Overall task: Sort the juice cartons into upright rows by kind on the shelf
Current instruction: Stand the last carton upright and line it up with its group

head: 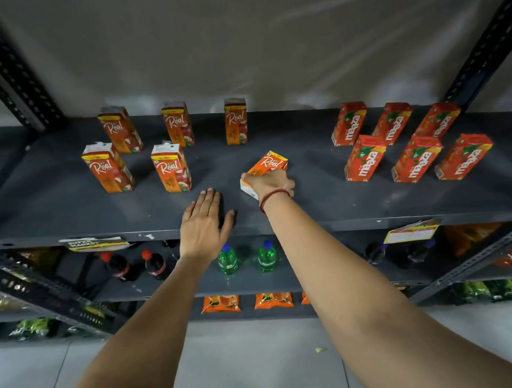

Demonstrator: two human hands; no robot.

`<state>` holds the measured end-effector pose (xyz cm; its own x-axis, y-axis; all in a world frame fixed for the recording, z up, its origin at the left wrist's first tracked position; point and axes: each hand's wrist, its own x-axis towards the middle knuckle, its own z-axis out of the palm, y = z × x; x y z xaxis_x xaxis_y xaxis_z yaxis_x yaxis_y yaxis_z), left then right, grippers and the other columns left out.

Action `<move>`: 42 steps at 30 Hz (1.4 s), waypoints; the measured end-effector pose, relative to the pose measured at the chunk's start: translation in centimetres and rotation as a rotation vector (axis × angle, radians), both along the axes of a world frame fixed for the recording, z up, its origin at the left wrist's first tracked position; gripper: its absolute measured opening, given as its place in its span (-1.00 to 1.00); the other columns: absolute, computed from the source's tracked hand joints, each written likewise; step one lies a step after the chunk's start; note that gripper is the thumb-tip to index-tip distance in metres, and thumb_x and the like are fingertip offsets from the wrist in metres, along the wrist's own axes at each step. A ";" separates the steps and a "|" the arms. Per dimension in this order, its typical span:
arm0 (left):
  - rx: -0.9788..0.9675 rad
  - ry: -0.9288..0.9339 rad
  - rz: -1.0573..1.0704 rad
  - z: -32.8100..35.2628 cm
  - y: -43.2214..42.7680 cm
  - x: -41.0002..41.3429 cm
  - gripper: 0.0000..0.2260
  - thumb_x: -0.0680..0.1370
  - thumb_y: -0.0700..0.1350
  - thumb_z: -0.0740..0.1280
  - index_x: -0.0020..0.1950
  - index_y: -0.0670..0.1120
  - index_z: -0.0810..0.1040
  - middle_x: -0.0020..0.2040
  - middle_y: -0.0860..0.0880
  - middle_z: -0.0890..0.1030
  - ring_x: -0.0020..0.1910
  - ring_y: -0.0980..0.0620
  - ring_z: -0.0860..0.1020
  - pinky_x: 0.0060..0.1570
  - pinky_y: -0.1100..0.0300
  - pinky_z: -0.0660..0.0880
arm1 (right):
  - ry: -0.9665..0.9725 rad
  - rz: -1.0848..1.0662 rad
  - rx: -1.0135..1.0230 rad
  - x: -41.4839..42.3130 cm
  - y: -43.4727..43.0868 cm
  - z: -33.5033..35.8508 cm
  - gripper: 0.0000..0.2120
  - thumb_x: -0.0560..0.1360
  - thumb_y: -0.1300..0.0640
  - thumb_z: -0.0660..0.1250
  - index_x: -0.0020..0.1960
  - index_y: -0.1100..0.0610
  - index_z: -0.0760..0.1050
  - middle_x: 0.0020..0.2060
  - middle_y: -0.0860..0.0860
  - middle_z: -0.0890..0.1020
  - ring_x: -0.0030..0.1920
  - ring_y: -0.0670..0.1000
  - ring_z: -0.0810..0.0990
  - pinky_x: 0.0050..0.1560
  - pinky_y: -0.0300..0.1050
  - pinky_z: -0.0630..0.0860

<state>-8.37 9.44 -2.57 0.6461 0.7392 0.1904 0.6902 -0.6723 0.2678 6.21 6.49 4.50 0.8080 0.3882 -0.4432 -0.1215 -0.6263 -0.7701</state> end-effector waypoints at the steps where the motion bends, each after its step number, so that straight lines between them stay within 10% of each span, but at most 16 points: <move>1: 0.004 -0.005 -0.003 0.0 0.0 0.0 -0.43 0.56 0.13 -0.01 0.33 -0.27 0.41 0.33 -0.24 0.45 0.35 -0.17 0.38 0.30 -0.05 0.28 | -0.001 0.012 0.002 0.2 0.2 0.0 -0.31 0.31 -0.09 0.49 0.30 0.20 0.33 0.32 0.18 0.38 0.31 0.22 0.38 0.26 0.07 0.40; 10: 0.037 -0.016 -0.015 -0.1 -0.1 -0.2 -0.47 0.57 0.09 0.01 0.29 -0.27 0.45 0.29 -0.23 0.49 0.31 -0.17 0.43 0.26 -0.07 0.34 | -0.057 0.453 0.030 1.1 -1.3 -0.8 -0.47 0.25 -0.02 0.56 0.11 0.19 0.51 0.10 0.10 0.63 0.13 0.10 0.58 0.10 -0.09 0.45; 20: 0.055 -0.014 -0.021 -0.3 0.0 -0.2 -0.46 0.56 0.09 0.00 0.30 -0.28 0.44 0.29 -0.24 0.48 0.30 -0.18 0.42 0.24 -0.08 0.35 | -0.012 0.398 0.362 -0.9 -5.5 -1.0 -0.43 0.20 0.15 0.61 0.06 0.04 0.34 0.08 0.10 0.63 0.04 0.02 0.61 0.16 -0.06 0.53; 42: 0.025 -0.028 -0.028 0.0 -0.3 0.0 -0.45 0.56 0.10 -0.01 0.33 -0.26 0.42 0.33 -0.21 0.46 0.34 -0.14 0.39 0.30 -0.05 0.30 | -0.358 0.422 0.344 0.3 -1.9 -1.1 -0.46 0.27 0.23 0.55 0.19 0.24 0.45 0.13 0.18 0.62 0.17 0.13 0.57 0.22 -0.02 0.45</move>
